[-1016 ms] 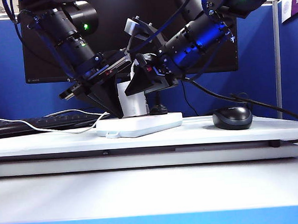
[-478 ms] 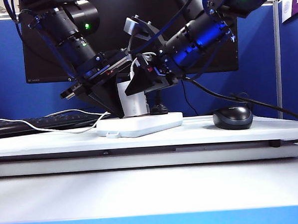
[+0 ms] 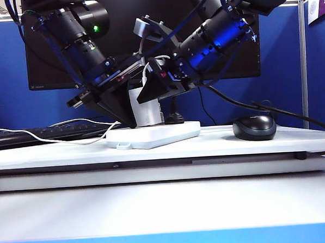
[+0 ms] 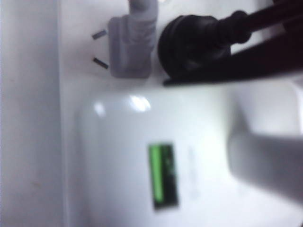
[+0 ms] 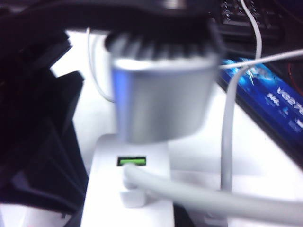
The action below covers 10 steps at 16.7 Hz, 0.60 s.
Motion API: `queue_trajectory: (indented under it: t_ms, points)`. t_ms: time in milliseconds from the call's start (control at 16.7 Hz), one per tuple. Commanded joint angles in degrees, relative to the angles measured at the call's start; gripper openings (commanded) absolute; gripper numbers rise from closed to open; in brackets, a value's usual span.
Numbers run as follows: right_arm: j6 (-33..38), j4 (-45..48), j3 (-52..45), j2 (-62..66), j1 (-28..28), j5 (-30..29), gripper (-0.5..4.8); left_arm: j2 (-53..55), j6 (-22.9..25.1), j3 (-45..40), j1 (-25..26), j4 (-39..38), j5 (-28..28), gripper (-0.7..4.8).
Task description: Unplug the white charger from the socket, then place it next to the socket.
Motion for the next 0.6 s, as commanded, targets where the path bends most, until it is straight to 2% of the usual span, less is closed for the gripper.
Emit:
queue_trajectory:
  t_ms: [60,119,358,478,597]
  points:
    - [2.2,9.9,1.1,-2.4,0.0,-2.9,-0.01,2.8,0.1,-2.1,-0.3,-7.5,-3.8,-0.05]
    - [0.6,9.8,1.1,-2.4,0.0,-2.5,-0.01,2.8,0.2,-2.1,-0.3,-7.5,-3.8,-0.05]
    - [3.6,11.1,1.1,-2.8,-0.1,-2.5,-0.01,2.8,0.3,-2.1,-0.3,-8.0,-4.1,-0.05]
    - [-2.0,10.8,1.1,-3.5,-0.2,-2.4,-0.01,2.8,0.3,-2.1,-0.3,-8.1,-4.1,-0.05]
    - [0.6,11.4,1.1,-4.0,-0.3,-2.5,-0.01,2.9,0.3,-2.1,-0.3,-8.1,-4.3,-0.05]
